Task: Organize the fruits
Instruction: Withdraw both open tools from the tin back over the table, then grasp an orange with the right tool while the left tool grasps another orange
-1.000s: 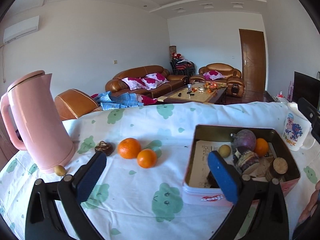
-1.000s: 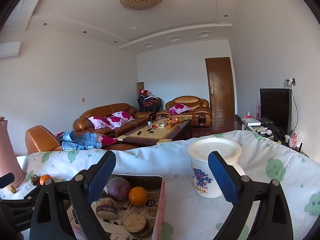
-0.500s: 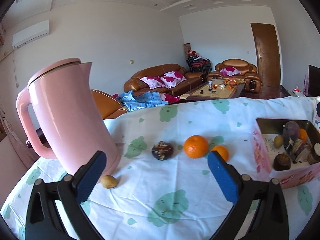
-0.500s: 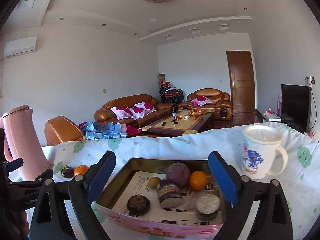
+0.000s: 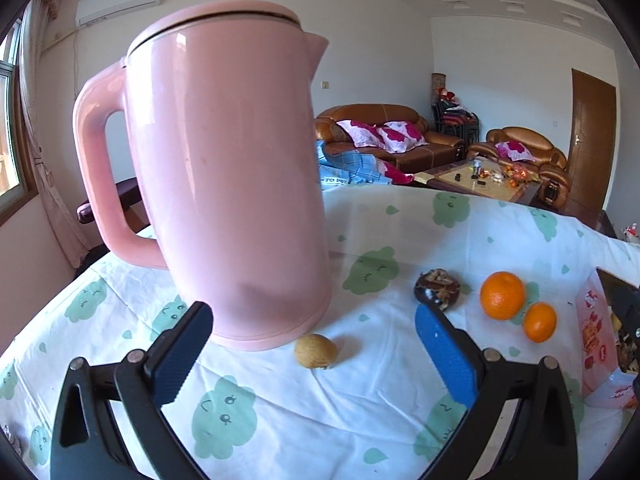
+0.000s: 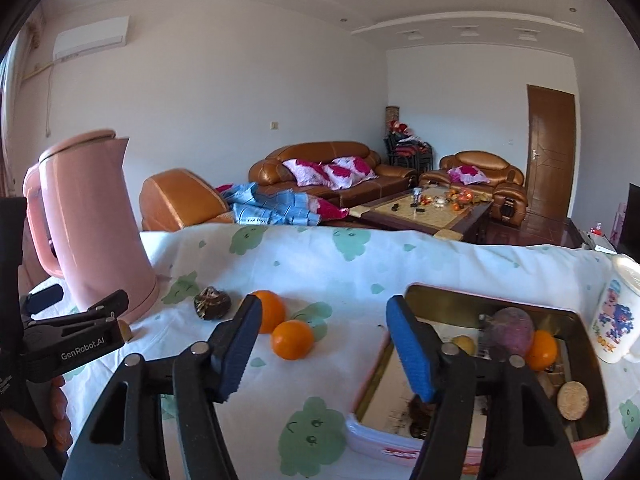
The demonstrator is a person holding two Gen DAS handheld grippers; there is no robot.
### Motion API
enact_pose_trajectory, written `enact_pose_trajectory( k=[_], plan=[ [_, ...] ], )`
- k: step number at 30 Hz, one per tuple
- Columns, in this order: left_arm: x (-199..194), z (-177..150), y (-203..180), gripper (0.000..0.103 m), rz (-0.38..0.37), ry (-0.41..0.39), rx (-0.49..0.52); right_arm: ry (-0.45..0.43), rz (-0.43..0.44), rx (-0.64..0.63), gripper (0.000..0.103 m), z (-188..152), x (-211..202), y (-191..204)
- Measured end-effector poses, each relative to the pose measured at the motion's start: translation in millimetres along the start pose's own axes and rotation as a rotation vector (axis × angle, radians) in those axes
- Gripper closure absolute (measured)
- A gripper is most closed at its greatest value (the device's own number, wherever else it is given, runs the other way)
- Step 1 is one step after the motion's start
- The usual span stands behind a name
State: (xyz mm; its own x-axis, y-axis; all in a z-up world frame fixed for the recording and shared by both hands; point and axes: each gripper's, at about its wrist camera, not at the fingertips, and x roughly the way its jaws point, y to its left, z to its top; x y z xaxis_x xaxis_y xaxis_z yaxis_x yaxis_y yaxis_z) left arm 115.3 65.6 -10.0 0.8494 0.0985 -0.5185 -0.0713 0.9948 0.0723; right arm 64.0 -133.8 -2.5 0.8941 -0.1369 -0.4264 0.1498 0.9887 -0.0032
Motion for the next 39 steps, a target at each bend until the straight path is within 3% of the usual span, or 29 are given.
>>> enact_pose_trajectory(
  k=[2, 6, 8, 12, 17, 23, 26, 31, 35, 39],
  plan=[
    [2.0, -0.3, 2.0, 0.0, 0.04, 0.004, 0.006, 0.058, 0.034, -0.014, 0.042, 2.0, 16.8, 8.8],
    [4.5, 1.8, 8.5, 0.0, 0.027, 0.021, -0.017, 0.206, 0.055, -0.057, 0.043, 0.6, 51.6, 23.3],
    [6.4, 2.6, 9.2, 0.0, 0.022, 0.034, -0.025, 0.27, 0.05, -0.079, 0.052, -1.4, 65.5, 27.0],
    [7.6, 3.3, 7.0, 0.0, 0.005, 0.046, -0.028, 0.364, 0.018, -0.149, 0.052, -6.2, 88.6, 35.7],
    [9.3, 3.9, 6.3, 0.0, 0.002, 0.049, -0.027, 0.445, -0.014, -0.182, 0.056, -8.1, 107.5, 33.2],
    [12.0, 3.1, 6.5, 0.0, 0.01, 0.052, -0.02, 0.442, -0.009, -0.166, 0.066, -8.7, 99.5, 30.0],
    [15.2, 2.2, 4.5, 0.0, 0.006, 0.051, -0.014, 0.41, 0.006, -0.16, 0.066, -10.6, 84.2, 30.0],
    [10.0, 1.6, 0.6, 0.0, -0.054, 0.009, -0.001, 0.17, 0.02, -0.089, 0.066, -4.9, 27.9, 20.4],
    [3.0, 1.9, -3.3, 0.0, -0.202, -0.023, -0.002, 0.016, -0.033, -0.04, 0.066, -3.6, -10.3, 8.1],
    [-4.1, -0.7, -23.0, 0.0, -0.322, -0.051, 0.05, -0.04, -0.11, -0.048, 0.066, -1.7, -28.2, -6.5]
  ],
)
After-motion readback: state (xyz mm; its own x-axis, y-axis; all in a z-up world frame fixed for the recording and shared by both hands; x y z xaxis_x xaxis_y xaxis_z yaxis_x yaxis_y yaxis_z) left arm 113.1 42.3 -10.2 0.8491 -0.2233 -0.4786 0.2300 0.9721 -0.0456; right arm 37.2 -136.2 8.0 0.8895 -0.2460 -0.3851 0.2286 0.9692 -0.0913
